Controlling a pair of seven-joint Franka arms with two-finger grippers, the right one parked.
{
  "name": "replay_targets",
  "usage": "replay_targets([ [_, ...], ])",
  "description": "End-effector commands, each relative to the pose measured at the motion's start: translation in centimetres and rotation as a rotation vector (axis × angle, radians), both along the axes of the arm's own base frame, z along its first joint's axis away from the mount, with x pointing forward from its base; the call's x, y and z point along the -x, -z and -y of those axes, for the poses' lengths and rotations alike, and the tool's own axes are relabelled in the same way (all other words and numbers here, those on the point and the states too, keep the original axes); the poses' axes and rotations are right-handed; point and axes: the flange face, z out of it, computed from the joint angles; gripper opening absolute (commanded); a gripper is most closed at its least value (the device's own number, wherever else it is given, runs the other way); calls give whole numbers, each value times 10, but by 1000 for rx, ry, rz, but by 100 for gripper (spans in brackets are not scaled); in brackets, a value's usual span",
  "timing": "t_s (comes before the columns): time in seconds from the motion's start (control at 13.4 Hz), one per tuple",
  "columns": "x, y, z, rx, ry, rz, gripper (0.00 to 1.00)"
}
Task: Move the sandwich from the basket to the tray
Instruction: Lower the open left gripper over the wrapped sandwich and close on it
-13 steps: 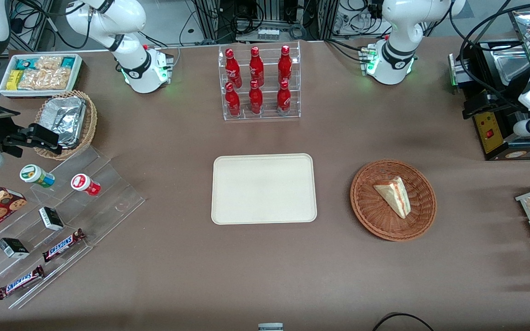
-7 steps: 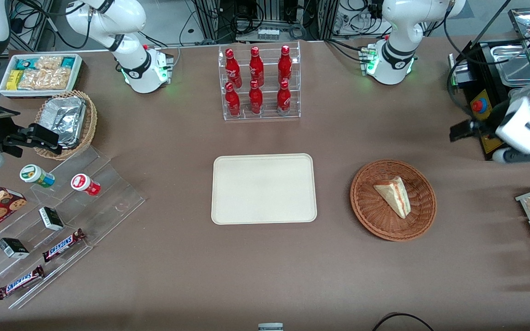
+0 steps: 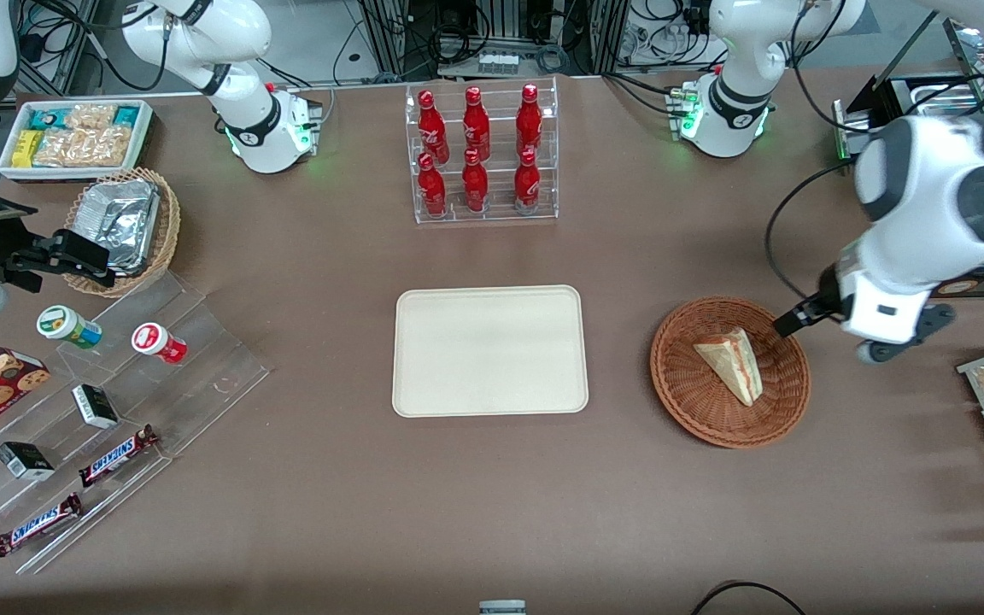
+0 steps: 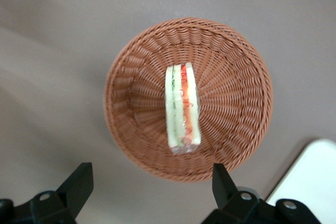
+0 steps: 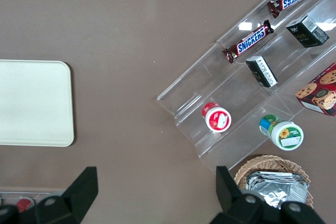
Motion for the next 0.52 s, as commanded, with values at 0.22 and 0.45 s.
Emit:
replay_targets([
  [0.22,25,76,11,1,-197,102,100],
  [0.45,21,106,14,-35,-148,86,100],
])
